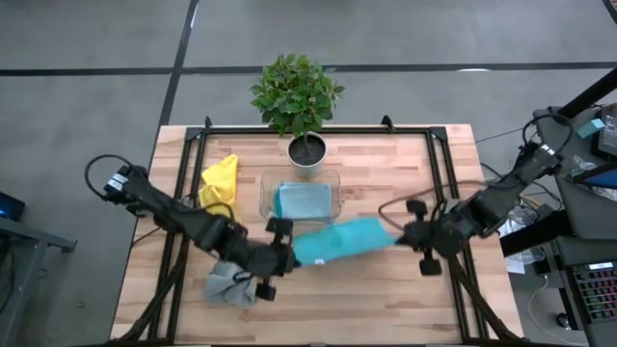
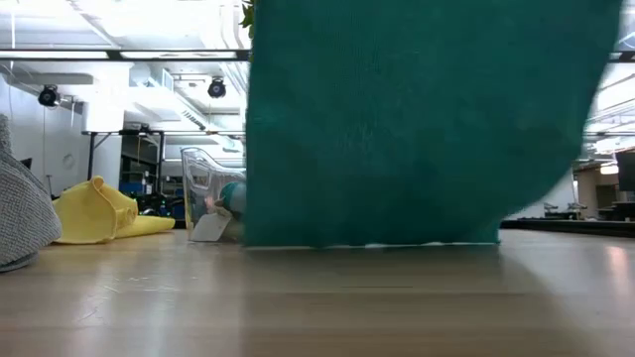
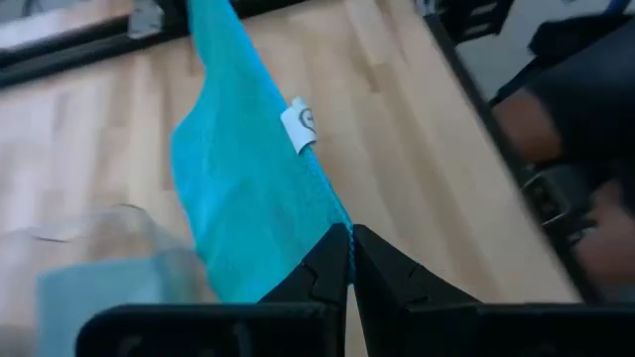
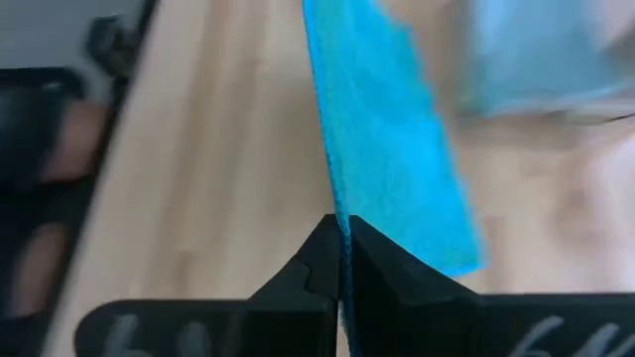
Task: Fold microfiber towels
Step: Fold the blue microfiber cloth
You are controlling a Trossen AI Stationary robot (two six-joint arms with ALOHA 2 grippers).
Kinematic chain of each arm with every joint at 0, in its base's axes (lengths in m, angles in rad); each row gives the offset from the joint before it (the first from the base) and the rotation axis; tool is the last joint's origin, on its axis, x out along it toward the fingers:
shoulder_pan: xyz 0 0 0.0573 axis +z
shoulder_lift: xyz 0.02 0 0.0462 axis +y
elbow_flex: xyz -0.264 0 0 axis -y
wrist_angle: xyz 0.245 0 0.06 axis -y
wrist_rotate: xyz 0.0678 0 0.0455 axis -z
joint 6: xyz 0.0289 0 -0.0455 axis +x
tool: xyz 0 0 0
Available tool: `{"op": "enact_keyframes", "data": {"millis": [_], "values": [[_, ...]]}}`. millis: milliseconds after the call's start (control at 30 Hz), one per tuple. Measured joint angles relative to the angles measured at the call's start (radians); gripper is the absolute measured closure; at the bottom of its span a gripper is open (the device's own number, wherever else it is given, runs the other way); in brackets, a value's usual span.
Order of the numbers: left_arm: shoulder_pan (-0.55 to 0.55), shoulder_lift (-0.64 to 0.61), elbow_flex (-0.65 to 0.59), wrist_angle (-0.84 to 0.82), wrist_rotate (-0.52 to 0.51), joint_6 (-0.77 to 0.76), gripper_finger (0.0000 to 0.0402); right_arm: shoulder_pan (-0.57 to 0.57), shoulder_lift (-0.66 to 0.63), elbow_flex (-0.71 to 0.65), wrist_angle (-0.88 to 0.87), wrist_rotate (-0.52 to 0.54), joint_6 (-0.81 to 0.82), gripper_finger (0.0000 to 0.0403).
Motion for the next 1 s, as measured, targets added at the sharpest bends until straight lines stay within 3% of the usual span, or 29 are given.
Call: {"op": "enact_keyframes", "data": {"millis": [167, 367, 500, 667, 1000], "values": [[-0.066, 0.071, -0.063, 0.17, 0.005, -0.11, 0.0401, 0.084, 0.092, -0.061, 0.114, -0.086, 0.11, 0.0394], [-0.1, 0.187, -0.093, 0.341, 0.079, -0.253, 0.0401, 0.135, 0.23, -0.081, 0.182, -0.168, 0.227, 0.0394], [-0.107, 0.259, -0.095, 0.346, 0.129, -0.375, 0.0401, 0.135, 0.312, -0.084, 0.21, -0.24, 0.248, 0.0394], [-0.106, 0.328, -0.094, 0.367, 0.211, -0.398, 0.0401, 0.104, 0.383, -0.079, 0.214, -0.257, 0.185, 0.0394], [-0.045, 0.337, -0.104, 0.229, 0.207, -0.453, 0.0401, -0.058, 0.418, -0.101, 0.209, -0.273, 0.066, 0.0394]]}}
